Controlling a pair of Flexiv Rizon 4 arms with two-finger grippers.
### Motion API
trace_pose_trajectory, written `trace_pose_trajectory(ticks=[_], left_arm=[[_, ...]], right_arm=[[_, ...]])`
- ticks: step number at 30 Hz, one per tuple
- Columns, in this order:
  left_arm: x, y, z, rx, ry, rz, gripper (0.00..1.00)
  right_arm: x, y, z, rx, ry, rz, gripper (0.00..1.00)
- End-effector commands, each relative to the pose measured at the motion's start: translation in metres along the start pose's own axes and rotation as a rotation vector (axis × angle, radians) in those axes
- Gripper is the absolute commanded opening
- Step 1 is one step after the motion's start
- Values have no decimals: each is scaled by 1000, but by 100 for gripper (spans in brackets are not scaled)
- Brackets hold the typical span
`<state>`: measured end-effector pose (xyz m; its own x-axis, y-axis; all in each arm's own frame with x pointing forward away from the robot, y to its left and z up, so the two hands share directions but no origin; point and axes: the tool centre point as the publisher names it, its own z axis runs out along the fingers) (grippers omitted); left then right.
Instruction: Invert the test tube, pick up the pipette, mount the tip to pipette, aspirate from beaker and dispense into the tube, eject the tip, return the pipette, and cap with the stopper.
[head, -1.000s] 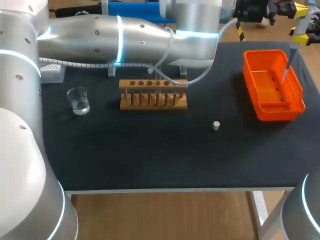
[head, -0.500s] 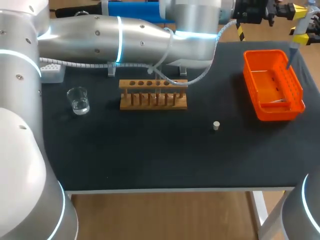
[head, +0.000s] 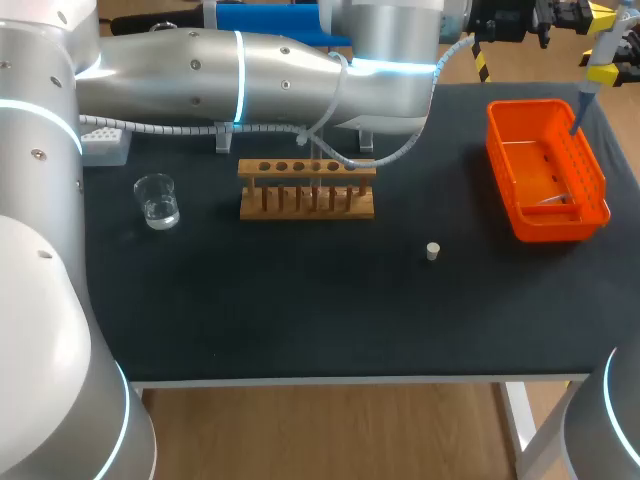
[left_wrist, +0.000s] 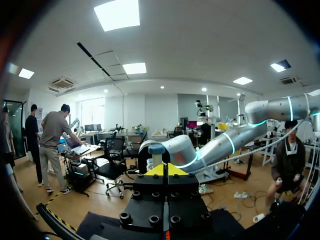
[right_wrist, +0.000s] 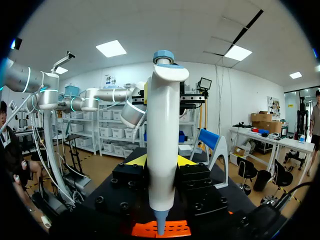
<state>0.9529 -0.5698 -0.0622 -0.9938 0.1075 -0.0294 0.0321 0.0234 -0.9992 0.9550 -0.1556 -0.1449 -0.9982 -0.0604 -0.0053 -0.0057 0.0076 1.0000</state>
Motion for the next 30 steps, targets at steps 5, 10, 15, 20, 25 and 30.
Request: trace_pose_trajectory(ticks=[5, 10, 15, 20, 25, 30], left_arm=[[3, -8, -1, -1, -18, 26, 0], [4, -16, -3, -1, -26, 47, 0], [5, -21, -4, -3, -30, 61, 0], [5, -23, -4, -5, -32, 66, 0], [5, -29, -22, -9, -56, 40, 2], [5, -35, -54, 4, -49, -1, 100]], right_arm=[[2, 5, 1, 6, -1, 0, 0], [2, 5, 1, 6, -1, 0, 0], [2, 5, 1, 6, -1, 0, 0], [2, 5, 1, 6, -1, 0, 0], [2, 5, 1, 6, -1, 0, 0], [2, 5, 1, 6, -1, 0, 0]])
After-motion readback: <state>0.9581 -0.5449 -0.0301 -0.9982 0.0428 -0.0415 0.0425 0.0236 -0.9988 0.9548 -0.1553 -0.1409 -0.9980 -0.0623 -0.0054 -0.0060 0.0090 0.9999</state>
